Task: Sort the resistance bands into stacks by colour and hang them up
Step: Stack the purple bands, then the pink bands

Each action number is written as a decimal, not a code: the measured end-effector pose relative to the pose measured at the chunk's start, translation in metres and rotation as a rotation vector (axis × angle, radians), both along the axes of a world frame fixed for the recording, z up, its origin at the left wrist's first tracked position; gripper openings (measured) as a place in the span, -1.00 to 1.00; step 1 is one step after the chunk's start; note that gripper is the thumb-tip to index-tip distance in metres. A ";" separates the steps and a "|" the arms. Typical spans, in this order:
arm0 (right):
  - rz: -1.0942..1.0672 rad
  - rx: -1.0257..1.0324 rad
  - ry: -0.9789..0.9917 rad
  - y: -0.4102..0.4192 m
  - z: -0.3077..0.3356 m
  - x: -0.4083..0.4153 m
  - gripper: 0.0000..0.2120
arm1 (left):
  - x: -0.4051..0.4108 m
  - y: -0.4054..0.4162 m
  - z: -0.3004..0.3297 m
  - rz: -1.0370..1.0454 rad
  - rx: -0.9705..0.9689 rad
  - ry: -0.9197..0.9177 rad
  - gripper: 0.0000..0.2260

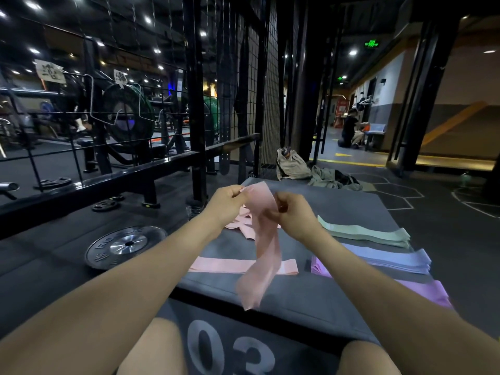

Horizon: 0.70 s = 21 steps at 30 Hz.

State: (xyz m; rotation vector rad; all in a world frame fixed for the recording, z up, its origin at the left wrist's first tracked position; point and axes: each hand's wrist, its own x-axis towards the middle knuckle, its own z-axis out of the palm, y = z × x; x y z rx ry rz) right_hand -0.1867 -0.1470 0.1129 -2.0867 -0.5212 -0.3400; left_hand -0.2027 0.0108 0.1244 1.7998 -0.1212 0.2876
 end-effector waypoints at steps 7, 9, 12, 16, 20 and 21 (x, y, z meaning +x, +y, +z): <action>-0.102 -0.213 -0.297 0.002 0.004 -0.009 -0.81 | -0.007 -0.004 -0.002 -0.055 -0.495 0.495 -0.47; -0.089 -0.283 -0.314 0.002 0.001 -0.010 -0.71 | -0.005 -0.006 -0.003 -0.089 -0.534 0.528 -0.51; -0.046 -0.352 -0.356 -0.001 -0.006 -0.010 -0.71 | -0.003 -0.010 -0.002 -0.050 -0.538 0.469 -0.91; 0.014 -0.350 -0.258 -0.004 -0.012 -0.006 -0.69 | -0.001 -0.010 -0.006 -0.070 -0.443 0.366 -0.91; 0.202 -0.260 -0.002 -0.006 -0.014 0.000 -0.49 | 0.000 -0.007 -0.007 -0.075 -0.290 0.239 -0.82; 0.254 -0.208 0.077 -0.007 -0.014 0.001 -0.46 | -0.001 -0.006 -0.005 -0.084 -0.238 0.218 -0.79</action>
